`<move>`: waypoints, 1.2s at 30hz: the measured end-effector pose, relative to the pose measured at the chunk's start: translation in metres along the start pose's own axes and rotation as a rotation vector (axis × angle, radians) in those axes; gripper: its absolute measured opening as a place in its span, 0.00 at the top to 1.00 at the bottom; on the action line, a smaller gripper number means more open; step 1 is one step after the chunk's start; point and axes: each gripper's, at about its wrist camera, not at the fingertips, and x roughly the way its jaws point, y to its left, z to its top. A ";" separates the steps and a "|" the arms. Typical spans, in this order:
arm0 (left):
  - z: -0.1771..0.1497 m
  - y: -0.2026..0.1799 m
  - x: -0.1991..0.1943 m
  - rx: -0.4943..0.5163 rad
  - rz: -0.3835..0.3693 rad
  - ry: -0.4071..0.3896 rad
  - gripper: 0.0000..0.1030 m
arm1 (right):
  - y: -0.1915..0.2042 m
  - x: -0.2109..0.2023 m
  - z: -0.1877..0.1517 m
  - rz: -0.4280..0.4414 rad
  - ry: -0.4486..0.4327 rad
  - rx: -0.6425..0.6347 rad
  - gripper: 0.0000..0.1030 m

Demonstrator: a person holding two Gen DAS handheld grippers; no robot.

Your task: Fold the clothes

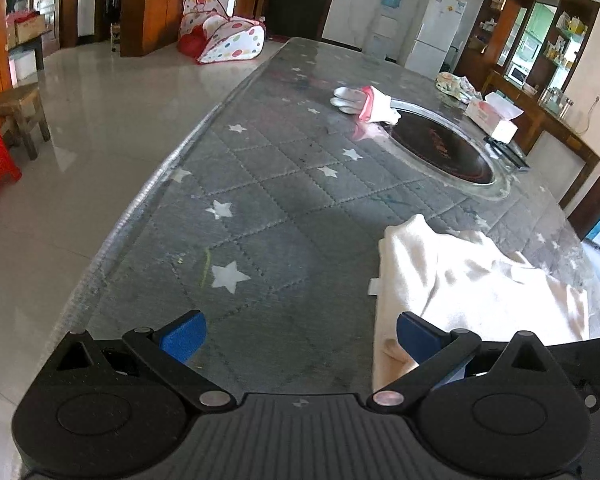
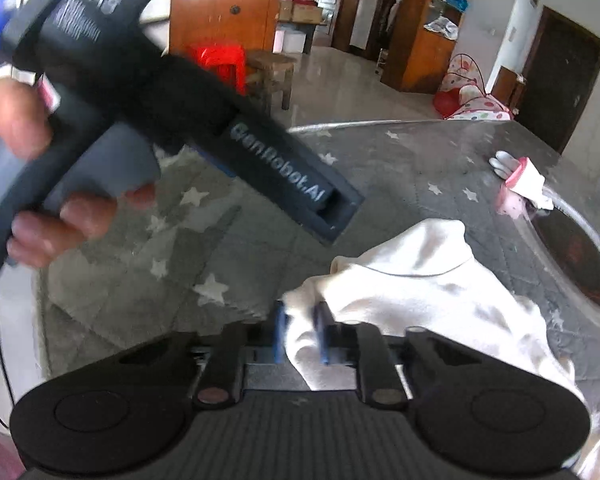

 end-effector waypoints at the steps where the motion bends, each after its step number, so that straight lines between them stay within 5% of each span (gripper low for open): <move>1: 0.001 0.000 0.000 -0.015 -0.016 0.006 0.00 | -0.003 -0.004 0.000 0.007 -0.012 0.018 0.92; 15: 0.010 -0.004 0.025 -0.344 -0.344 0.158 0.02 | -0.046 -0.052 -0.004 0.093 -0.169 0.237 0.94; 21: 0.004 -0.018 0.049 -0.426 -0.477 0.250 0.31 | -0.049 -0.062 -0.010 0.120 -0.206 0.239 0.95; 23: 0.001 -0.020 0.055 -0.449 -0.502 0.266 0.59 | -0.048 -0.062 -0.013 0.127 -0.206 0.233 0.94; 26: -0.001 -0.020 0.061 -0.444 -0.472 0.270 0.79 | -0.052 -0.062 -0.020 0.121 -0.196 0.233 0.92; 34: 0.000 -0.024 0.060 -0.382 -0.433 0.251 0.82 | -0.094 -0.079 -0.053 0.006 -0.188 0.361 0.74; 36: 0.000 -0.028 0.059 -0.363 -0.418 0.243 0.82 | -0.115 -0.086 -0.069 -0.079 -0.172 0.419 0.70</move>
